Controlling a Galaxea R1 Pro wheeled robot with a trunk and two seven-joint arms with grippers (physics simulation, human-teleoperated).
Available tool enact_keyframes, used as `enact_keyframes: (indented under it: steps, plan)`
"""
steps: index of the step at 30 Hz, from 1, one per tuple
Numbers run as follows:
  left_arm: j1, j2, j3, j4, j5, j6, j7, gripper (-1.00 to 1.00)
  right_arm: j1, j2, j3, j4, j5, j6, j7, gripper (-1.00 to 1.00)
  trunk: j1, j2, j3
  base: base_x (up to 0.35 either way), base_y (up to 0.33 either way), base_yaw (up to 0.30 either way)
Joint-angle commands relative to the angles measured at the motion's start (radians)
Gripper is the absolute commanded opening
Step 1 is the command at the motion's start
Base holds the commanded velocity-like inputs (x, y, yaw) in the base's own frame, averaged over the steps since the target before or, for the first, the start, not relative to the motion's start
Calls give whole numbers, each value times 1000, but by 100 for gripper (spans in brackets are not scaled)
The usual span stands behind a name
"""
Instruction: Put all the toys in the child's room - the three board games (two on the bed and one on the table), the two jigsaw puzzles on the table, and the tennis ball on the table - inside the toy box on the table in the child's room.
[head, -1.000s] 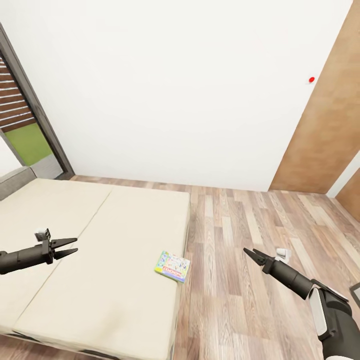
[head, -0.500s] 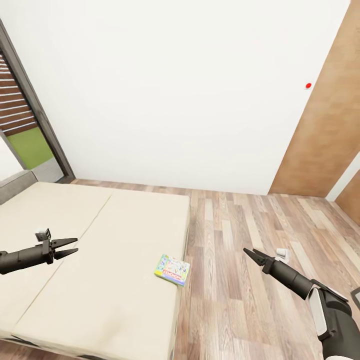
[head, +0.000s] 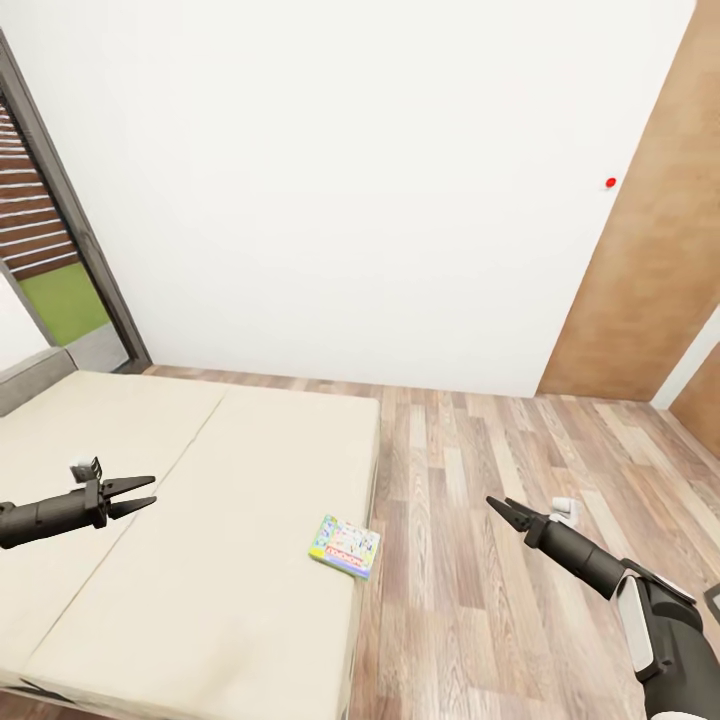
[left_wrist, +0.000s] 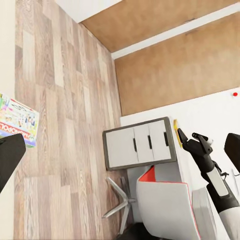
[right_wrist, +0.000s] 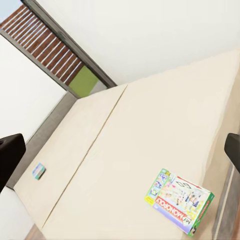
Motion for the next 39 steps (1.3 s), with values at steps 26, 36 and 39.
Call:
enact_keyframes:
  steps: [26, 36, 39]
  plan:
    - [-1, -7, 4, 0, -7, 11, -5, 100, -1, -1, -1, 0, -5, 9, 2, 100, 1, -2, 41, 0, 0, 0]
    - [-1, -9, 4, 0, -7, 11, -5, 100, -1, -1, -1, 1, -5, 6, 2, 100, 1, -2, 57, 0, 0, 0]
    - [-1, -9, 4, 0, -7, 11, -5, 100, -1, -1, -2, 1, -5, -6, 2, 100, 1, -2, 62, 0, 0, 0]
